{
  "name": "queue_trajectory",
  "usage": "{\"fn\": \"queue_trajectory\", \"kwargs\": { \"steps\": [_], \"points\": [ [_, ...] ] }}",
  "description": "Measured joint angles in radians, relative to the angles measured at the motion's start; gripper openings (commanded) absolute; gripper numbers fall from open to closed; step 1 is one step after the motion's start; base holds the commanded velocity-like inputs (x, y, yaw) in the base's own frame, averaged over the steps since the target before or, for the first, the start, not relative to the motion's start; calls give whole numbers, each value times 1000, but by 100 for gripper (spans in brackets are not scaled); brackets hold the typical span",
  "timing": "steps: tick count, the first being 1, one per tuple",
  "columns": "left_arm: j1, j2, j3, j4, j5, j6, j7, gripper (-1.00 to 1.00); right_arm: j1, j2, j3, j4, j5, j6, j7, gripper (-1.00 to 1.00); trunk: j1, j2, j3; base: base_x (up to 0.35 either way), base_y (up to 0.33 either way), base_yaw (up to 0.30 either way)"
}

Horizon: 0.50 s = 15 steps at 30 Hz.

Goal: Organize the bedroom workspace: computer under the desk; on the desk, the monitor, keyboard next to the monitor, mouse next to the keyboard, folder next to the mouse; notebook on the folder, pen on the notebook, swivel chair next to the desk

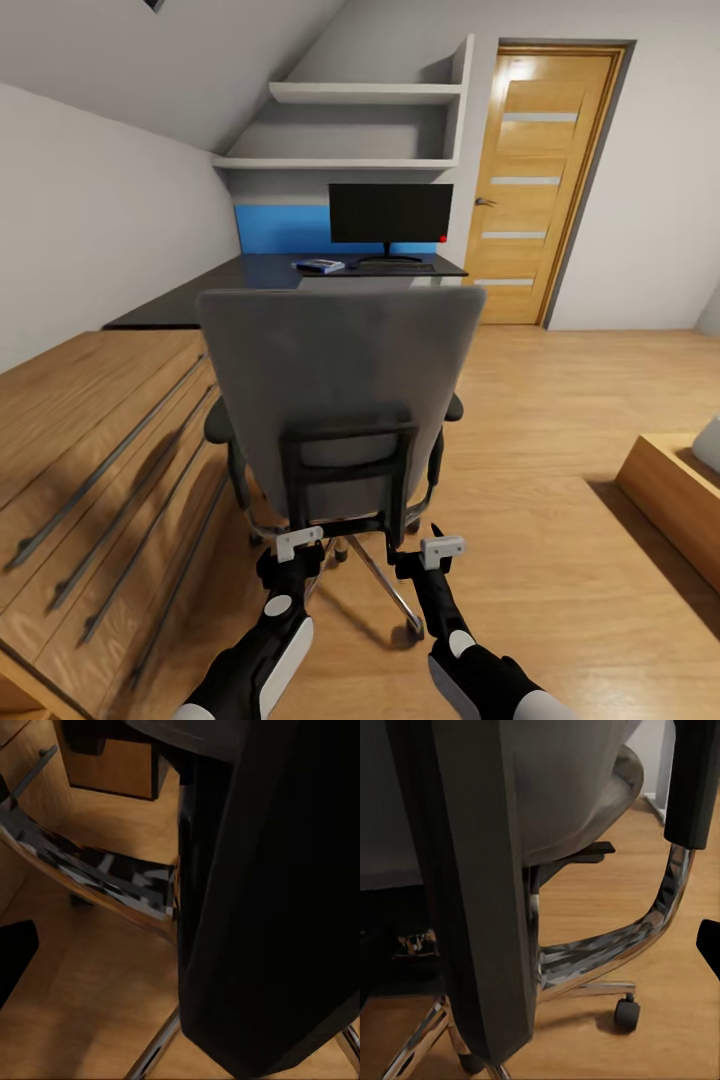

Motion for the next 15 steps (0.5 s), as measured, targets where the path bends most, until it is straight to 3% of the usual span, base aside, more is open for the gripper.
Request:
{"fn": "queue_trajectory", "kwargs": {
  "steps": [8,15],
  "points": [
    [0,0,0,0,-2,0,0,100,0,0,0,0,1,0,0,100,0,0,0,55,-21,0],
    [0,0,0,0,-2,0,0,100,0,0,-1,0,-2,-1,-1,100,0,0,0,1,-208,0]
  ]
}}
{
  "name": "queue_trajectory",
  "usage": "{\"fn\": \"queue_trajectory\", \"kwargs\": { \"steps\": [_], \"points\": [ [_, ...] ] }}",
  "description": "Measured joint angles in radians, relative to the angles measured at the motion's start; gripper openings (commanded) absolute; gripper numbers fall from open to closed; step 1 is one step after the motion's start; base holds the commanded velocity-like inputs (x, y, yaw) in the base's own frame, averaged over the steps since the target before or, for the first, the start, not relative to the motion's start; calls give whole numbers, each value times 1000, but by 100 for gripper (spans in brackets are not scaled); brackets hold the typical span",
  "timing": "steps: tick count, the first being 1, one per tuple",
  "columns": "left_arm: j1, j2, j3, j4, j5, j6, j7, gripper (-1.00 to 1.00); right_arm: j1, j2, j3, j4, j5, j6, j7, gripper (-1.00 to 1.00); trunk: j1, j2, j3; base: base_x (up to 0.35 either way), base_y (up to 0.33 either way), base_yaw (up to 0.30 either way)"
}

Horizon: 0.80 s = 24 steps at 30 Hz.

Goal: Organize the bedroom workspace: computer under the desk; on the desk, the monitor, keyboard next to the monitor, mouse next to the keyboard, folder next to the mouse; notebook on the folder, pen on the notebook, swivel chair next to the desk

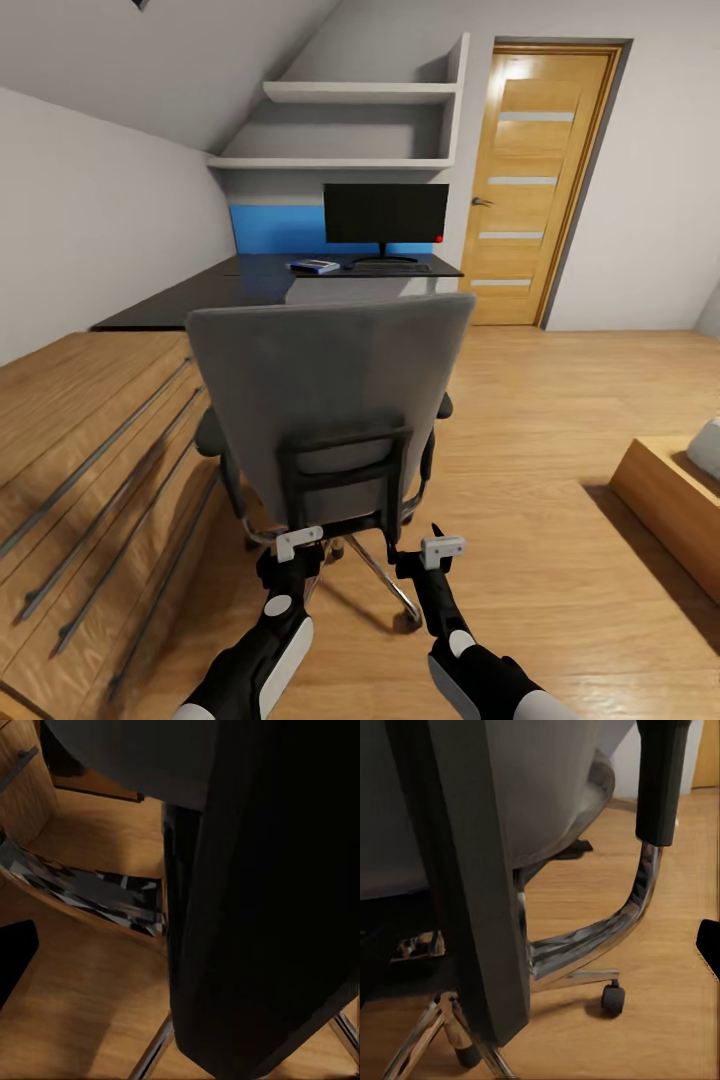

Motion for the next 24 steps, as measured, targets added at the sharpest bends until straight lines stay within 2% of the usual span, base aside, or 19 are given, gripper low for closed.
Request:
{"fn": "queue_trajectory", "kwargs": {
  "steps": [14,24],
  "points": [
    [0,0,0,0,0,0,0,100,0,0,0,0,0,0,1,100,0,0,0,0,-20,0],
    [0,0,0,0,0,0,0,100,0,0,-1,0,0,0,0,100,0,0,0,0,-163,0]
  ]
}}
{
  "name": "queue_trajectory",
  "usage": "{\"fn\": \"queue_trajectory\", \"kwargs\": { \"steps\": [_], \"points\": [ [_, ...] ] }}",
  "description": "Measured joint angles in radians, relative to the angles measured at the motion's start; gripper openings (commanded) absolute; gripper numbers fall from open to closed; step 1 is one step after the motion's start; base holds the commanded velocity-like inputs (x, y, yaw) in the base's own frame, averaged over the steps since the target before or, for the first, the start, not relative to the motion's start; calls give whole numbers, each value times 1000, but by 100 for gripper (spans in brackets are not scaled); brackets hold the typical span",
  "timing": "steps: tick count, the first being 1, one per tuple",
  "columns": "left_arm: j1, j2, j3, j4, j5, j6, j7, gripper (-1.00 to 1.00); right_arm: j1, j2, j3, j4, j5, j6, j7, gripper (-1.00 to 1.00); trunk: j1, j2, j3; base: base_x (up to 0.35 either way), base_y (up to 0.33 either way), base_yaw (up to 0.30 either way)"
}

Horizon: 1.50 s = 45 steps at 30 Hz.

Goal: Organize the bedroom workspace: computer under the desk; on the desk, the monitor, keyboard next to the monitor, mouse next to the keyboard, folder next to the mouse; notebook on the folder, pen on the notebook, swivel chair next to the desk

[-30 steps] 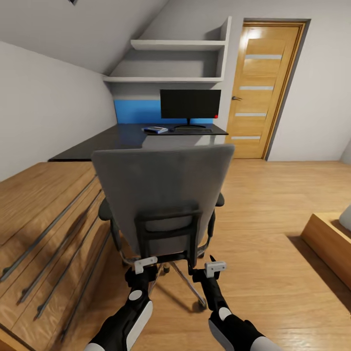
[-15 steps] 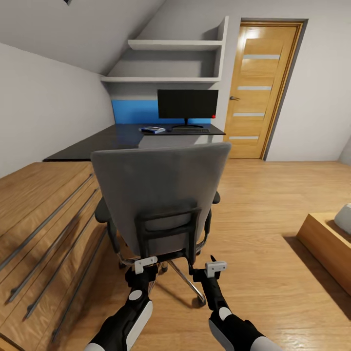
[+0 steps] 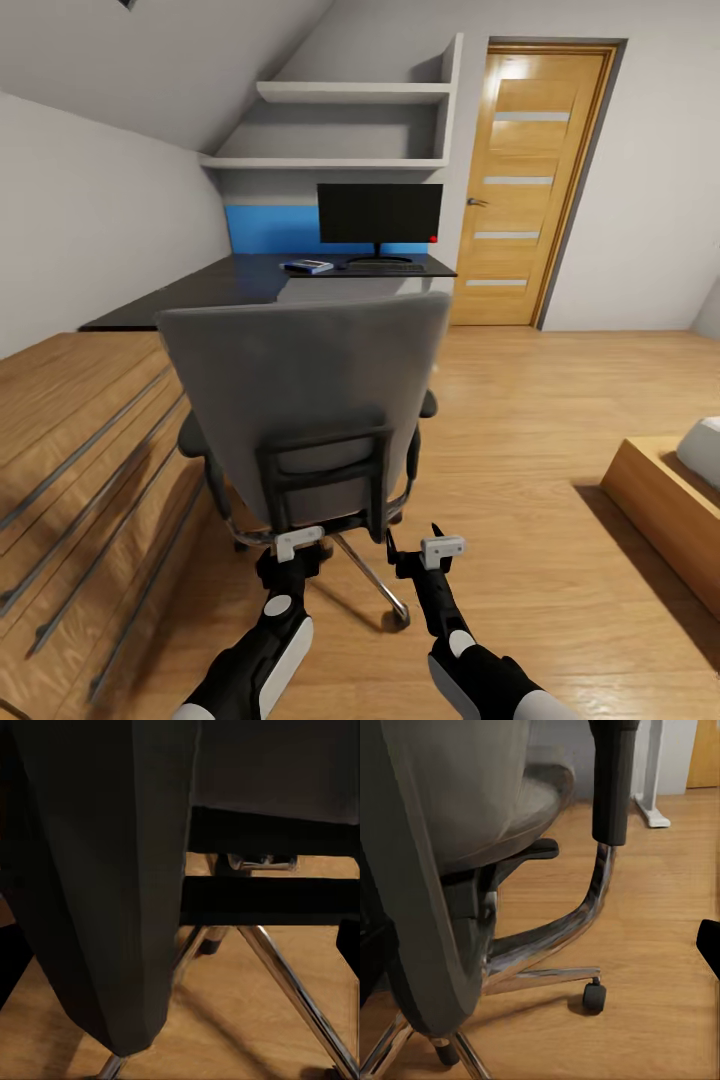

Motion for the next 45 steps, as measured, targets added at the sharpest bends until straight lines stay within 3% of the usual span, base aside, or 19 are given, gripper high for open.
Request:
{"fn": "queue_trajectory", "kwargs": {
  "steps": [10,24,30,32,45],
  "points": [
    [0,0,0,0,0,0,0,100,0,0,0,0,0,0,-1,100,0,0,0,0,-189,0],
    [0,1,1,0,0,-1,3,100,0,0,0,0,0,0,-1,100,0,0,0,-60,25,0],
    [0,16,1,18,3,-88,18,100,0,-2,-6,1,-1,0,-3,100,0,0,0,-2,1,0],
    [2,28,1,14,2,-145,19,100,0,-5,-9,0,-5,0,-4,100,0,0,0,0,0,0],
    [41,41,-1,-19,0,-169,17,100,0,-8,-11,-2,-6,-1,-9,100,0,0,0,-5,0,0]
  ]
}}
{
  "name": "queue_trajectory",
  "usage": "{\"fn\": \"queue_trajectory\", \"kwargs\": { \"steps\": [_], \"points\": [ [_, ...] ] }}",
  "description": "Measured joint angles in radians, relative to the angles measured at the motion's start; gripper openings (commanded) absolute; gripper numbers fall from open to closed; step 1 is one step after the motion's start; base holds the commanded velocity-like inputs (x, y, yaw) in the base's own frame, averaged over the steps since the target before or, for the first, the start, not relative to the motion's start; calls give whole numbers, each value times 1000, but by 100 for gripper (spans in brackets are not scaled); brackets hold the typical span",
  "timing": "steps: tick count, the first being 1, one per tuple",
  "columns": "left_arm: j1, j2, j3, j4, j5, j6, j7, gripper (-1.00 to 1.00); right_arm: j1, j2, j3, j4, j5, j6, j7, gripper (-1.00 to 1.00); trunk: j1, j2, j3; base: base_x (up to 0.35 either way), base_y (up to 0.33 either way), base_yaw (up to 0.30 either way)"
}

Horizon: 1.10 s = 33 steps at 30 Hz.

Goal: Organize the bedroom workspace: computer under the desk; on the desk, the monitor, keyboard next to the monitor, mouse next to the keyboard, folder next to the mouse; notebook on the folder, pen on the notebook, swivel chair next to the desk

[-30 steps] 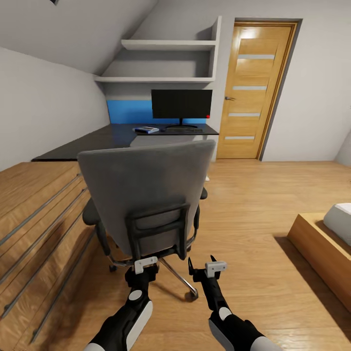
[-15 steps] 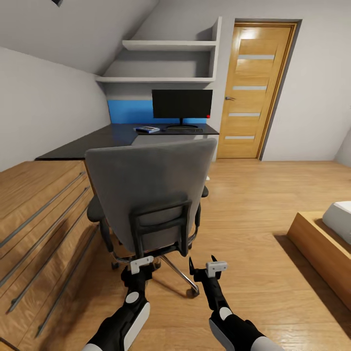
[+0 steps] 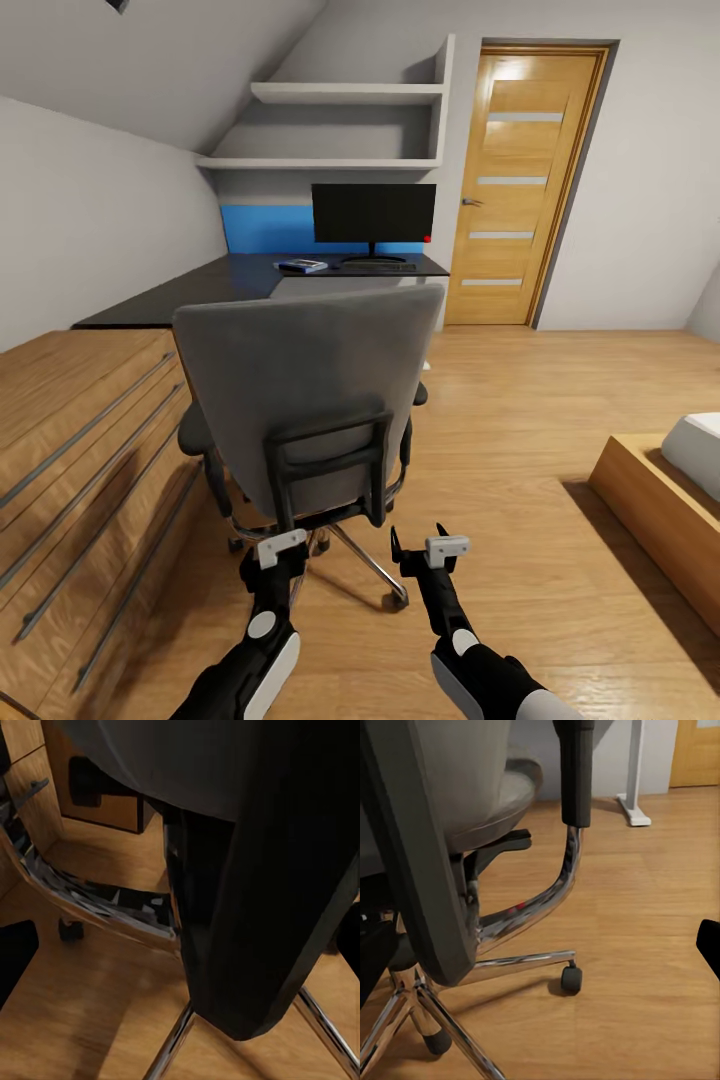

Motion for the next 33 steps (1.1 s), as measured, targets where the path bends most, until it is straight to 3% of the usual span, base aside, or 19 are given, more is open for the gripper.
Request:
{"fn": "queue_trajectory", "kwargs": {
  "steps": [5,8,13,16,20,30,33],
  "points": [
    [0,21,2,-22,3,0,0,100,0,-7,-38,0,-2,0,-1,100,0,0,0,-199,0,0],
    [0,45,3,-31,14,0,2,100,0,-19,-95,0,-3,1,0,100,0,0,0,-58,0,0],
    [13,53,3,-21,39,-3,3,100,0,-27,-217,0,-4,2,0,100,0,0,0,-8,0,0],
    [28,80,3,-17,42,-3,2,100,0,-28,-257,-1,-3,3,-1,100,0,0,0,-1,0,0],
    [42,103,3,-19,55,-4,-2,100,0,-28,-271,-1,-3,3,-1,100,0,0,0,0,0,0],
    [82,114,-9,-52,61,-21,-22,100,0,-28,-275,-3,-3,6,-1,100,0,0,0,0,0,0],
    [84,142,1,-59,96,-20,-25,100,-1,-29,-275,-3,-3,8,-1,100,0,0,0,0,0,0]
  ]
}}
